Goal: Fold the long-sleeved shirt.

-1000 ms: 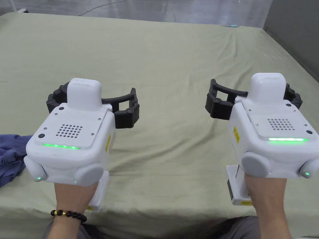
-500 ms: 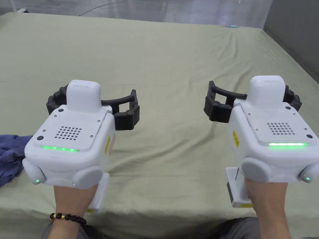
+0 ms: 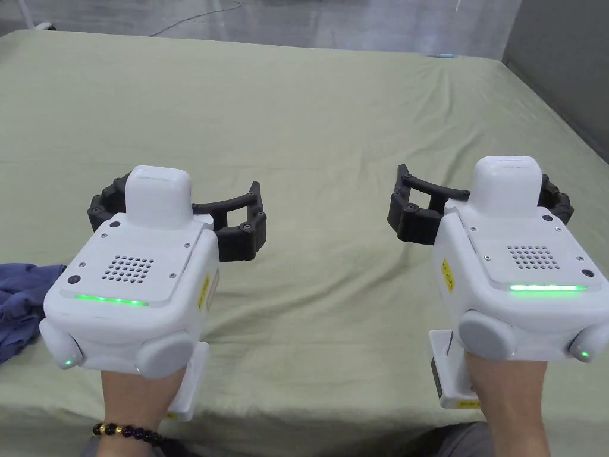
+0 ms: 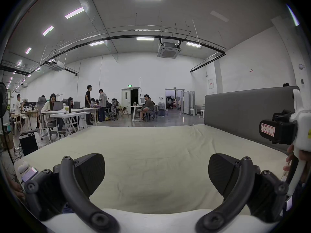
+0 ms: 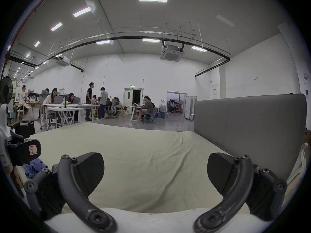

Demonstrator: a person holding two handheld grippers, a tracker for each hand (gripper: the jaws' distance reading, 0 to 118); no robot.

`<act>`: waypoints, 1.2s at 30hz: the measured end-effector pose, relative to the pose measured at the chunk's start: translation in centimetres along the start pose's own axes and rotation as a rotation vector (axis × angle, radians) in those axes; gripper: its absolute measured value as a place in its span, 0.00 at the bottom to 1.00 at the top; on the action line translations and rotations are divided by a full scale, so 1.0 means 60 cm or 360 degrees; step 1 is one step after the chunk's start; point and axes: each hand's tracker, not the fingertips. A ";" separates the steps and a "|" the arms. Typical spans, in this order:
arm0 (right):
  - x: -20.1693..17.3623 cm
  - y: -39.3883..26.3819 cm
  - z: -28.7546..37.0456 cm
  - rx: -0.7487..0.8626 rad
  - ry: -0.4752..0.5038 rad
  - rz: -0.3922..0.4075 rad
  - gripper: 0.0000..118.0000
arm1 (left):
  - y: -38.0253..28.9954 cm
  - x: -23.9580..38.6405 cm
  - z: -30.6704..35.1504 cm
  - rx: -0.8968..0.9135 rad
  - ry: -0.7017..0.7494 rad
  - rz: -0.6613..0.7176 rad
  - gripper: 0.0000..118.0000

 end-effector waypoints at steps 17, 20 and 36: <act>-0.002 0.000 0.001 0.0004 -0.0006 0.0011 1.00 | 0.001 0.002 0.001 -0.0002 0.0000 0.0015 1.00; -0.001 -0.002 0.001 -0.0002 -0.0012 0.0017 1.00 | 0.002 0.001 0.001 0.0001 0.0003 0.0016 1.00; 0.002 -0.007 -0.003 -0.0059 -0.0052 0.0015 1.00 | -0.001 0.001 0.002 0.0002 0.0003 0.0019 1.00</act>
